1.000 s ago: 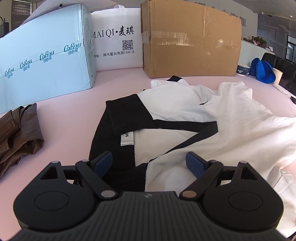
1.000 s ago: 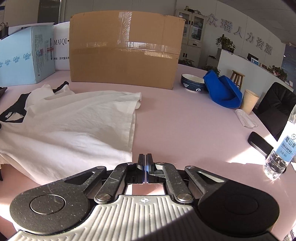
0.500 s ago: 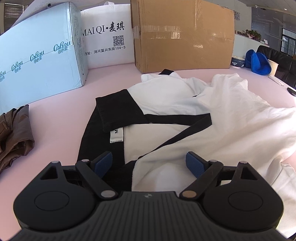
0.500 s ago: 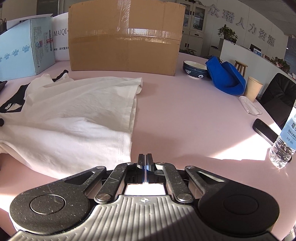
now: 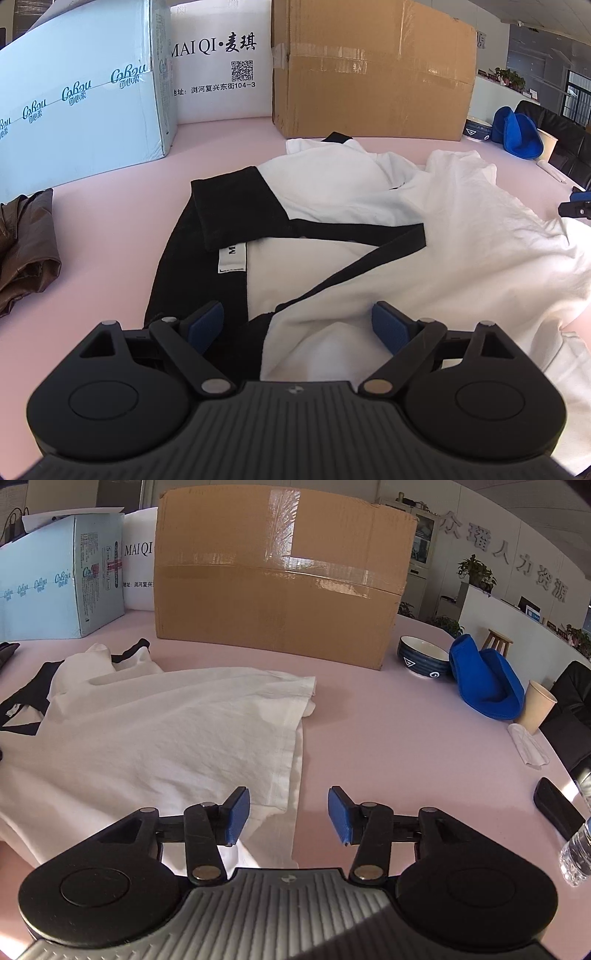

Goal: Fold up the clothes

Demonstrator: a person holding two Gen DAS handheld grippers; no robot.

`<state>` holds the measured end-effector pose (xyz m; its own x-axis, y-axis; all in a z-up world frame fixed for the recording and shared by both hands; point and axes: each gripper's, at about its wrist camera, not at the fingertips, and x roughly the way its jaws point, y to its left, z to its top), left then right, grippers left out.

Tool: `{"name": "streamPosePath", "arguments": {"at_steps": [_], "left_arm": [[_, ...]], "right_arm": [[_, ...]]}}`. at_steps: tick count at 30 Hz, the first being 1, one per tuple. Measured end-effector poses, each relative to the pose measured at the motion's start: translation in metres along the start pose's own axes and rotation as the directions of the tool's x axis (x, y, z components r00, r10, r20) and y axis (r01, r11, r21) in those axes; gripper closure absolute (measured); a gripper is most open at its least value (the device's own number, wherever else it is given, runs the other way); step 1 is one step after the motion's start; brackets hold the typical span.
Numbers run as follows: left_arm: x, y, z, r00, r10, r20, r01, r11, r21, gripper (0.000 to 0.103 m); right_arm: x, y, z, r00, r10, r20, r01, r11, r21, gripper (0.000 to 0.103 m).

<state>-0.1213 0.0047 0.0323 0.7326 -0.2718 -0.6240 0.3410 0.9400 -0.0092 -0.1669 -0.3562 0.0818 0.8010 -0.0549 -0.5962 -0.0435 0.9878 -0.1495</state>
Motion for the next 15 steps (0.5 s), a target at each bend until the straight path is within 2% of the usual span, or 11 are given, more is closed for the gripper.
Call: {"name": "streamPosePath", "arguments": {"at_steps": [2, 15], "left_arm": [[0.001, -0.001, 0.000, 1.000, -0.001, -0.001, 0.001, 1.000, 0.007, 0.013], [0.004, -0.004, -0.001, 1.000, 0.002, -0.005, -0.002, 1.000, 0.026, 0.010]], "right_arm": [[0.009, 0.004, 0.006, 1.000, 0.019, -0.004, -0.019, 1.000, -0.009, 0.042], [0.066, 0.019, 0.036, 0.997, 0.065, -0.028, -0.068, 0.994, -0.084, 0.032]]}}
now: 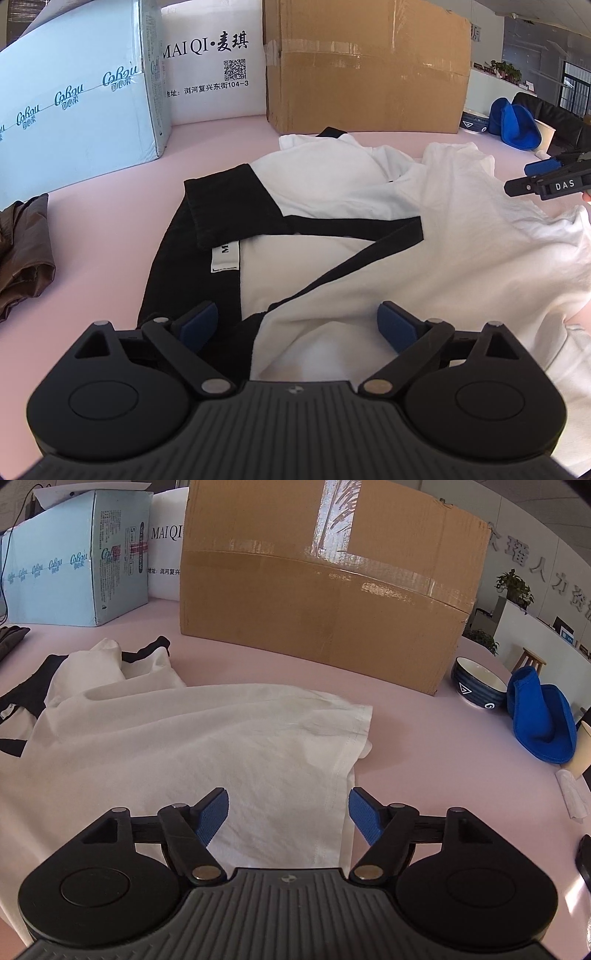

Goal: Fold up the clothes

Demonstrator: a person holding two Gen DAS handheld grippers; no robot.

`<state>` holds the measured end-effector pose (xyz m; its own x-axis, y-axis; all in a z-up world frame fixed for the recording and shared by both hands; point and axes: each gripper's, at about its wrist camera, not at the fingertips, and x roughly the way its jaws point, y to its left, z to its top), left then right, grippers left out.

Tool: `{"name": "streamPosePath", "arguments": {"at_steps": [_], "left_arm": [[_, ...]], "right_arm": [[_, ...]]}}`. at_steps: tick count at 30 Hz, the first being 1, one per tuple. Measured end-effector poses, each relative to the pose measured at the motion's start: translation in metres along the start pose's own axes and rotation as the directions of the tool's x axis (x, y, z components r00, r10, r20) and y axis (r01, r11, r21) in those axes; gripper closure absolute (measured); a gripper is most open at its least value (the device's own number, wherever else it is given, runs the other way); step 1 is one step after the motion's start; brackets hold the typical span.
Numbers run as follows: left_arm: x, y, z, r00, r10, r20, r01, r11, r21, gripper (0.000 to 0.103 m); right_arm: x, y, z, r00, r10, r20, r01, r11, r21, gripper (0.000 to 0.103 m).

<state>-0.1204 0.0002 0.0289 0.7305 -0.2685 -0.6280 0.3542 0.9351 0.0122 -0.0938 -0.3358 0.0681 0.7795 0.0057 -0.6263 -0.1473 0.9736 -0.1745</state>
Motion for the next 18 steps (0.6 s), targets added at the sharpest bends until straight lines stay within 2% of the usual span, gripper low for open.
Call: {"name": "streamPosePath", "arguments": {"at_steps": [8, 18], "left_arm": [[0.001, 0.000, 0.000, 1.000, 0.001, 0.000, -0.001, 1.000, 0.002, 0.009], [0.002, -0.001, 0.000, 1.000, 0.005, 0.000, -0.005, 1.000, 0.010, 0.009]], "right_arm": [[0.030, -0.001, 0.013, 1.000, -0.015, -0.008, 0.015, 1.000, -0.003, 0.019], [0.067, -0.021, 0.030, 0.997, -0.062, -0.038, 0.063, 0.998, 0.024, 0.017]]}}
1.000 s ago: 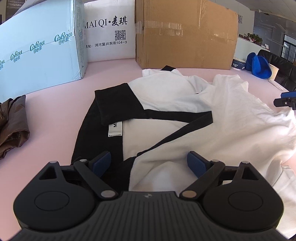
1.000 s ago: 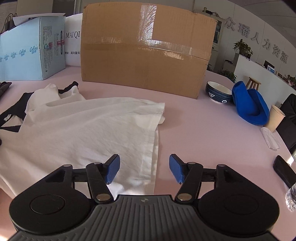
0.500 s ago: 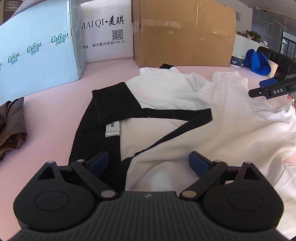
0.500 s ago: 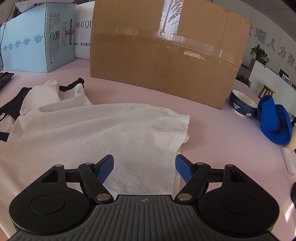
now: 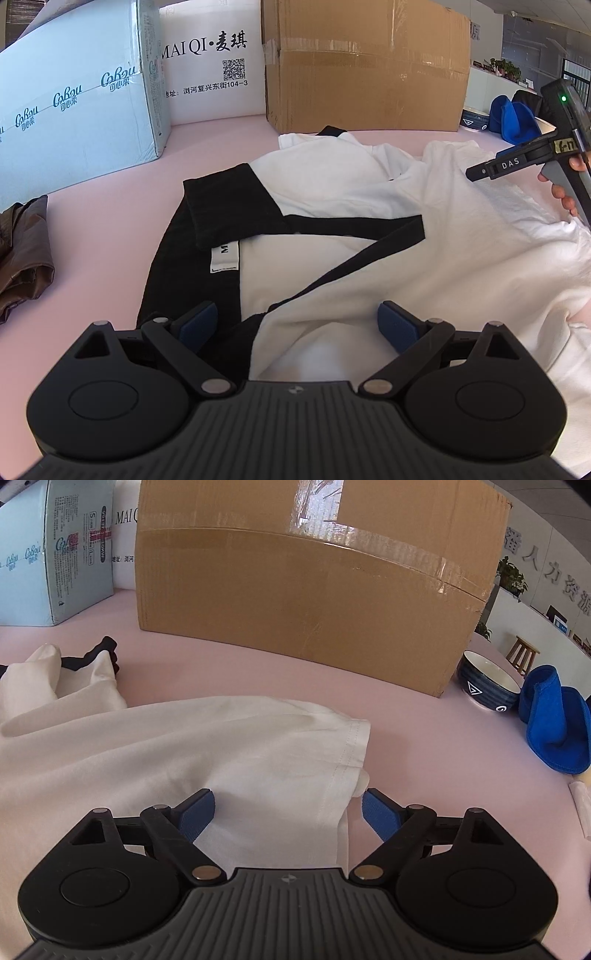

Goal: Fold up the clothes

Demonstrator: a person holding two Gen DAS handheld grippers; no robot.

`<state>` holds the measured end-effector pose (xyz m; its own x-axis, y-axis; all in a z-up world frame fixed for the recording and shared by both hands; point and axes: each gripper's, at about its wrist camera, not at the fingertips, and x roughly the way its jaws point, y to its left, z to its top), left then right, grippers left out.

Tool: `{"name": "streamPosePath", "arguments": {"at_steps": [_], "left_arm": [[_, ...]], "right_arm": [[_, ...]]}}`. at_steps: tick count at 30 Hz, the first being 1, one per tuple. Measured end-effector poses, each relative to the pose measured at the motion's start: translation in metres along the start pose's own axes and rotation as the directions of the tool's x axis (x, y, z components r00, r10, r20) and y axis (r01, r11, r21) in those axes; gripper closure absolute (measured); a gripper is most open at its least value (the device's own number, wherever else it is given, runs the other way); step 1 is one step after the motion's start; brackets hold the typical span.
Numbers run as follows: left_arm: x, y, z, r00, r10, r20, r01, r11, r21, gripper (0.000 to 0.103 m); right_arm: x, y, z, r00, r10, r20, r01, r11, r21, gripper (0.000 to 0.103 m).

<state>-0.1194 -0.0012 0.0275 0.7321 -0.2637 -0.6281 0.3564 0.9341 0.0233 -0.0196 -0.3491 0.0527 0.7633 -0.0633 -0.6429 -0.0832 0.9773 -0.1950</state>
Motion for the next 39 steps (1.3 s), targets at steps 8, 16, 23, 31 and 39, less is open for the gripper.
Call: {"name": "streamPosePath", "arguments": {"at_steps": [8, 16, 23, 31, 39], "left_arm": [[0.000, 0.000, 0.000, 1.000, 0.000, 0.001, 0.000, 1.000, 0.001, 0.009], [0.000, 0.000, -0.001, 1.000, 0.001, 0.002, -0.001, 1.000, 0.001, 0.009], [0.000, 0.000, -0.001, 1.000, 0.001, 0.002, -0.001, 1.000, 0.001, 0.009], [-0.001, 0.000, -0.001, 1.000, 0.001, 0.003, -0.001, 1.000, -0.001, 0.009], [-0.001, 0.001, -0.001, 1.000, 0.001, 0.003, -0.001, 1.000, -0.001, 0.009]], "right_arm": [[0.019, -0.028, 0.011, 0.997, 0.074, -0.017, -0.072, 0.990, 0.122, 0.023], [0.015, -0.026, 0.013, 0.999, 0.048, -0.021, -0.045, 0.990, 0.134, 0.085], [0.007, -0.029, 0.018, 1.000, -0.010, 0.006, 0.009, 0.989, 0.145, 0.097], [0.003, -0.042, 0.021, 0.998, -0.063, 0.011, 0.060, 0.984, 0.166, 0.098], [0.017, -0.049, 0.017, 0.997, -0.075, -0.020, 0.077, 0.983, 0.166, 0.098]]}}
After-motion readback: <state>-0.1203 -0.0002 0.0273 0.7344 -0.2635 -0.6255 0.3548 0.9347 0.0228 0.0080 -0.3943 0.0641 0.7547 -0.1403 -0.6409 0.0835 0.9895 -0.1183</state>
